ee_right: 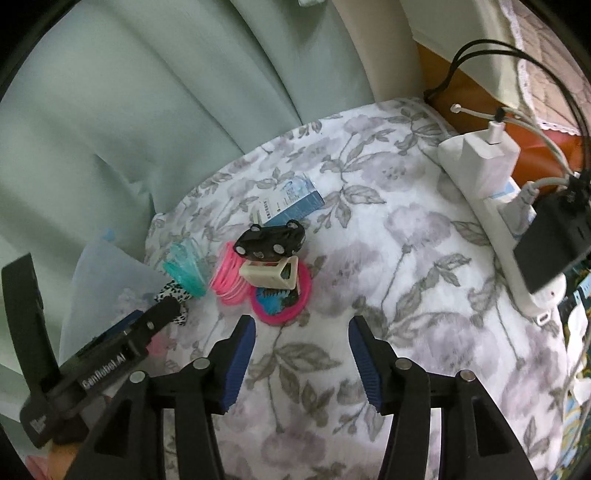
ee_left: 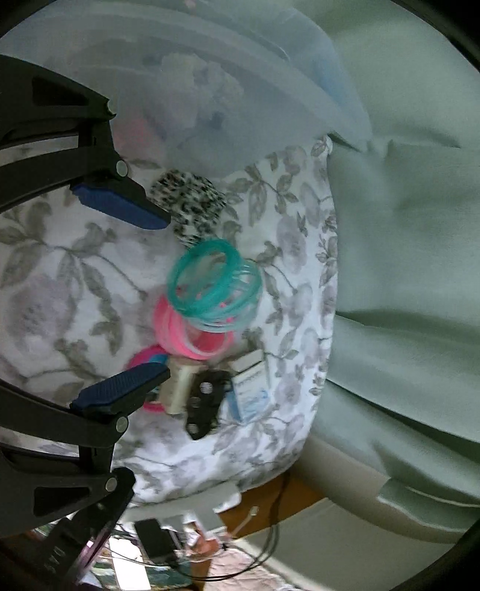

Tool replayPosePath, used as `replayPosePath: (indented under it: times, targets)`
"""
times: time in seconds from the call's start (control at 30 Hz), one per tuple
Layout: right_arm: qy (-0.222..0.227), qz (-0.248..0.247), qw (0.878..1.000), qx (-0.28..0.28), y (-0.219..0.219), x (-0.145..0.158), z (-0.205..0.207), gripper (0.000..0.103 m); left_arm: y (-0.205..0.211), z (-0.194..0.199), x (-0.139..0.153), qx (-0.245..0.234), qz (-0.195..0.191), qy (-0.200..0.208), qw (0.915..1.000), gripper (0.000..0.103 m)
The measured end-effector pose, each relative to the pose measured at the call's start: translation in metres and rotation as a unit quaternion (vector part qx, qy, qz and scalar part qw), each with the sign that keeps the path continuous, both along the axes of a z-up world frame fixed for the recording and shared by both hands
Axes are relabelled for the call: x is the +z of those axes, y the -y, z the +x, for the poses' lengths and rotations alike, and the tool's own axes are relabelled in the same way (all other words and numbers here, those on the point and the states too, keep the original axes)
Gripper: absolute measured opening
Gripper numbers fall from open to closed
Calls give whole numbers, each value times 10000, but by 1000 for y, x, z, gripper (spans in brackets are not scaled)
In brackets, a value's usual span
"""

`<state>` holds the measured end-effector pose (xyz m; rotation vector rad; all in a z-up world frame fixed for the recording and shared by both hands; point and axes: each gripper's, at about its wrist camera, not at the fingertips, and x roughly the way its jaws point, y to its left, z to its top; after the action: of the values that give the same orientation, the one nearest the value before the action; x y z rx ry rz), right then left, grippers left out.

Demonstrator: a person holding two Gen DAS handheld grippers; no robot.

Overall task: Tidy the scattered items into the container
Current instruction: 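Grasp the teal bangles with the left gripper while the right grasps the black toy car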

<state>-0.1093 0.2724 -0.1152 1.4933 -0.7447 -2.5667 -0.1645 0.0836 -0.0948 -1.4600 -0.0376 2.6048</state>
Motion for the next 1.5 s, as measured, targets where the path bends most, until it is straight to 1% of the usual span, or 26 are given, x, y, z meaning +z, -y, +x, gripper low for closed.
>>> replayPosePath:
  times: [0.17,0.2,0.3,0.4,0.47,0.53,0.6,0.7,0.8,0.97,1.03,1.17,1.23,1.27,1.3,1.37,1.4,1.43,1.47,1.5]
  targets:
    - [-34,45,10000,1,-1,-5,-21,57,-11,-17,-11,-79,244,177,9995,73]
    - [-42,27,10000,6,-2,-6,-27,57,-12,-20,-14,-93,274,216,9993,69]
    - [-62,34,10000,44,-1,-11,-41,57,-13,-29,-23,-79,296,277,9991,65]
    - [-26,16,10000,67,0,-18,-53,57,-11,-39,-32,-40,386,323,9987,57]
    - [3,-51,9999,94,0,-23,-59,57,-11,-44,-36,-11,448,347,9984,54]
    - [-12,-73,9999,138,2,-26,-65,57,-10,-49,-40,5,509,367,9980,49]
    - [-36,-87,9998,184,4,-29,-71,59,-11,-52,-43,-9,561,358,9978,46]
    - [-97,-108,9994,320,9,-31,-79,61,-9,-55,-46,-17,629,372,9973,40]
    - [-157,-190,9987,442,14,-36,-87,62,-6,-57,-48,-6,723,445,9964,39]
    - [-240,-420,9976,498,19,-43,-99,64,-5,-57,-48,-35,721,441,9964,35]
    - [-244,-512,9970,534,22,-46,-103,64,-6,-57,-48,-48,716,433,9965,29]
    - [-228,-578,9969,481,26,-48,-105,64,-6,-56,-49,-73,706,417,9966,27]
    - [-234,-600,9970,426,26,-48,-104,61,-7,-56,-49,-85,701,409,9967,26]
    - [-277,-617,9969,407,26,-47,-104,56,-7,-56,-49,-93,688,413,9967,25]
    - [-329,-636,9967,393,26,-45,-104,53,-8,-55,-49,-97,683,426,9967,25]
    - [-379,-641,9963,422,26,-42,-105,43,-8,-55,-49,-99,676,436,9967,23]
    - [-400,-642,9962,441,26,-40,-105,41,-8,-54,-49,-103,670,434,9968,22]
    - [-424,-649,9960,449,26,-39,-104,38,-9,-54,-49,-112,659,433,9968,19]
    - [-448,-659,9958,452,26,-38,-102,35,-9,-53,-48,-104,601,430,9972,13]
    - [-472,-669,9956,454,26,-36,-100,35,-9,-53,-48,-93,535,427,9976,11]
